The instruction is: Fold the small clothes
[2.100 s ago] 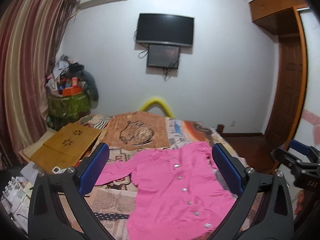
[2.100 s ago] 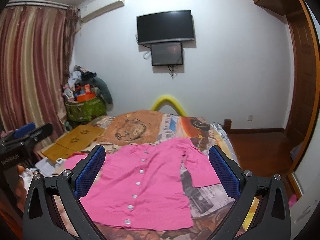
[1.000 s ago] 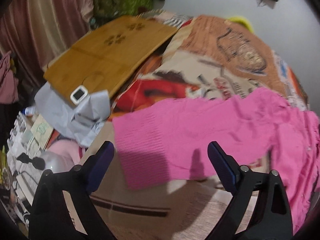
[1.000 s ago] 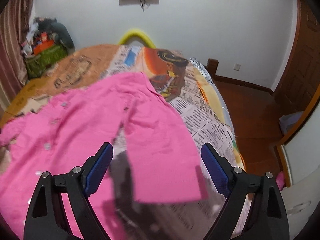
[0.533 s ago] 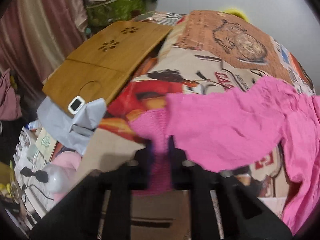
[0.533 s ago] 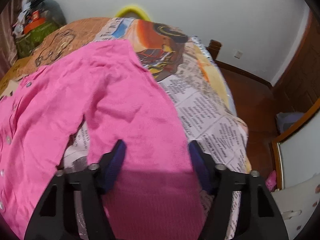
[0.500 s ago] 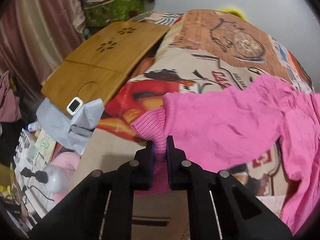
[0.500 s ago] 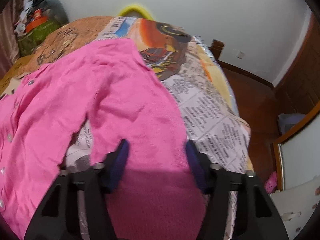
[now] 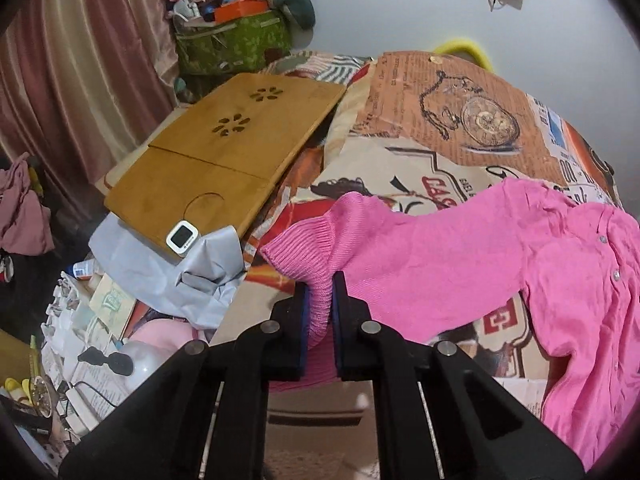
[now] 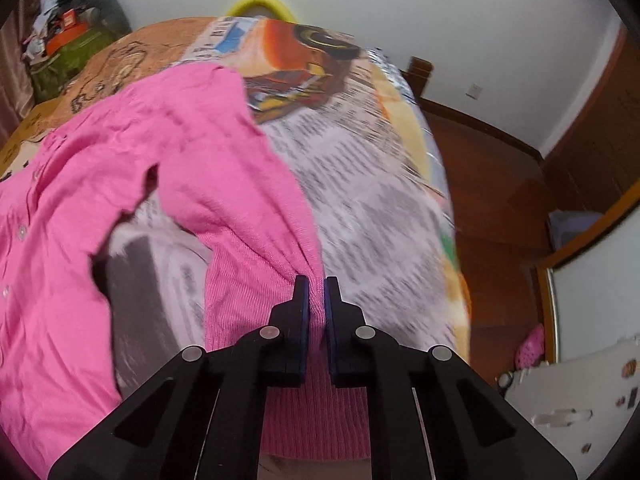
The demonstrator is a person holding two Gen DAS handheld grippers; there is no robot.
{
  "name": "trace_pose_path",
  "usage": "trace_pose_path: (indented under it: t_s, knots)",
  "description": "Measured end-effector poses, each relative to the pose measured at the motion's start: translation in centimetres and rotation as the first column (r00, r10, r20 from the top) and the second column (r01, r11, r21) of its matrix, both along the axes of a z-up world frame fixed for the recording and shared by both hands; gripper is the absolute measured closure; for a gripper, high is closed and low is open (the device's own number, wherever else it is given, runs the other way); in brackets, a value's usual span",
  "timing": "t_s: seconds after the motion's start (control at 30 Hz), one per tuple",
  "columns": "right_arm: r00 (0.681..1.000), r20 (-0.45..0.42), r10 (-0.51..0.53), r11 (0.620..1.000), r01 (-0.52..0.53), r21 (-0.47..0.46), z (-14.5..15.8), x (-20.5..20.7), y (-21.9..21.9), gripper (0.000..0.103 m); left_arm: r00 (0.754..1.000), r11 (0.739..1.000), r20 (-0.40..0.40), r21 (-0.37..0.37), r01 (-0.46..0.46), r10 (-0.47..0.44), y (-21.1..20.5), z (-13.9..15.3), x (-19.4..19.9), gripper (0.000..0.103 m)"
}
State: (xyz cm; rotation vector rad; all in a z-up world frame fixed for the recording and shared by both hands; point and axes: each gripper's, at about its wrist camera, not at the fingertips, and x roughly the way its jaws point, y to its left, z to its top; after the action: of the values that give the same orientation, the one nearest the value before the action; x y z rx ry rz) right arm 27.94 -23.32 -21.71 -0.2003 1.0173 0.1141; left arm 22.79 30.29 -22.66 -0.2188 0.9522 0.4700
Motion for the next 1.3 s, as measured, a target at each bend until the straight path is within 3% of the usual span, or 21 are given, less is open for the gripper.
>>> trace_pose_path:
  t_s: [0.13, 0.27, 0.33, 0.43, 0.53, 0.63, 0.73, 0.87, 0.97, 1.03, 1.07, 1.3]
  knots:
    - [1.0, 0.001, -0.018, 1.0, 0.018, 0.012, 0.9, -0.9, -0.8, 0.097, 0.999, 1.0, -0.031, 0.005, 0.026, -0.026, -0.6, -1.0, -0.4, 0.094]
    - [1.0, 0.02, 0.002, 0.998, -0.003, 0.055, 2.5, -2.3, 0.0, 0.09, 0.999, 0.999, -0.002, -0.002, 0.04, -0.04, -1.3, -0.5, -1.0, 0.094]
    - [0.998, 0.037, 0.05, 0.995, -0.053, 0.084, 3.4, -2.9, 1.5, 0.071, 0.999, 0.999, 0.012, 0.005, 0.047, -0.047, -1.7, 0.3, -1.0, 0.094]
    - [0.989, 0.08, 0.121, 0.987, -0.129, 0.092, 4.1, -3.7, 4.0, 0.053, 0.997, 0.998, 0.044, 0.029, 0.065, -0.066, -2.5, 1.9, -1.0, 0.094]
    - [0.98, 0.1, 0.172, 0.98, -0.18, 0.082, 4.1, -3.8, 6.4, 0.052, 0.992, 0.995, 0.086, 0.047, 0.09, -0.094, -3.4, 3.8, -1.0, 0.094]
    - [0.976, 0.066, 0.207, 0.963, -0.215, 0.16, 3.1, -2.9, 8.3, 0.051, 0.985, 0.991, 0.122, 0.049, 0.12, -0.126, -4.4, 5.3, -0.8, 0.094]
    - [0.966, 0.022, 0.256, 0.948, -0.256, 0.189, 1.5, -2.2, 10.3, 0.052, 0.978, 0.988, 0.142, 0.046, 0.148, -0.153, -5.5, 6.2, -0.4, 0.094]
    - [0.958, -0.025, 0.286, 0.954, -0.282, 0.101, -1.3, -2.0, 11.9, 0.052, 0.965, 0.98, 0.169, 0.045, 0.196, -0.201, -7.2, 7.3, 0.4, 0.094]
    - [0.957, -0.006, 0.291, 0.955, -0.29, 0.065, -2.2, -2.6, 11.8, 0.061, 0.955, 0.972, 0.182, 0.048, 0.229, -0.234, -8.6, 7.8, 0.7, 0.094]
    - [0.951, -0.028, 0.307, 0.95, -0.305, 0.068, -2.4, -2.7, 11.7, 0.087, 0.95, 0.968, 0.185, 0.049, 0.246, -0.251, -9.5, 7.9, 0.9, 0.094]
    - [0.951, -0.039, 0.307, 0.95, -0.304, 0.076, -2.4, -3.0, 11.5, 0.092, 0.949, 0.967, 0.185, 0.051, 0.25, -0.255, -9.8, 7.9, 0.8, 0.094]
    - [0.945, -0.085, 0.317, 0.945, -0.307, 0.109, -2.5, -5.3, 10.3, 0.097, 0.942, 0.959, 0.188, 0.007, 0.283, -0.279, -11.1, 8.2, 0.6, 0.094]
